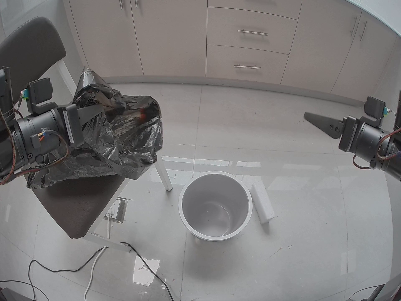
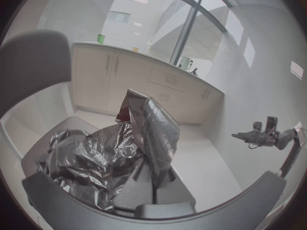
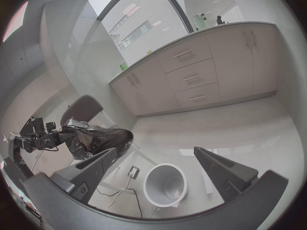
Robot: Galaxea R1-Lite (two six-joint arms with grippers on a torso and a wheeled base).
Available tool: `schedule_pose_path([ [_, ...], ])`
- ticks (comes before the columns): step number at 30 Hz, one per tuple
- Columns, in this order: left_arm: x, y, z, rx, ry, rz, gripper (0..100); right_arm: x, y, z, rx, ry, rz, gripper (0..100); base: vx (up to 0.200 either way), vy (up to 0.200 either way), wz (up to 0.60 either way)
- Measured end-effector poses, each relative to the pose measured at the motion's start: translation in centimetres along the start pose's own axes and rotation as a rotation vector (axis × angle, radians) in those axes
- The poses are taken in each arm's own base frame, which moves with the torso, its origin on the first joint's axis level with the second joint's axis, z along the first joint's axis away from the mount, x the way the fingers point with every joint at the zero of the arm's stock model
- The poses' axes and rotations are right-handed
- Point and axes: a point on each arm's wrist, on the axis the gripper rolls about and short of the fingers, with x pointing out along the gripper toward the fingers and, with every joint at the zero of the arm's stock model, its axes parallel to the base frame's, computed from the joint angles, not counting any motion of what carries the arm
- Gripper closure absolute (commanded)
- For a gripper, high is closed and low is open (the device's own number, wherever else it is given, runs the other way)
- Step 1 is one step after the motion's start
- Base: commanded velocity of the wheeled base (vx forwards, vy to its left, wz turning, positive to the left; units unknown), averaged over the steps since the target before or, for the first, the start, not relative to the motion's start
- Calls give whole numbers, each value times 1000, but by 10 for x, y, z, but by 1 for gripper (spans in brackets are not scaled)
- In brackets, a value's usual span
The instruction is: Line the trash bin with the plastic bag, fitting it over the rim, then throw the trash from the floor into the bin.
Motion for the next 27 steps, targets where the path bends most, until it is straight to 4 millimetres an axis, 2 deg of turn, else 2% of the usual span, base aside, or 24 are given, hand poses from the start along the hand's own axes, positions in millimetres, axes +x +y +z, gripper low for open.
schedule_pose_path([
  [4, -1, -11, -1, 106, 31, -50, 100, 10, 8, -10, -3, 41, 36, 0, 0, 0, 0],
  [8, -5, -23, 2, 141, 40, -100, 100, 22, 18, -22, -13, 93, 76, 0, 0, 0, 0],
  [14, -9, -30, 11, 147, 22, -125, 100, 33, 32, -44, -48, 177, 131, 0, 0, 0, 0],
  [23, -13, -35, 21, 116, -11, -141, 100, 44, 58, -87, -94, 320, 203, 0, 0, 0, 0],
  [27, -17, -41, 26, 96, -27, -167, 100, 55, 65, -95, -101, 294, 215, 0, 0, 0, 0],
])
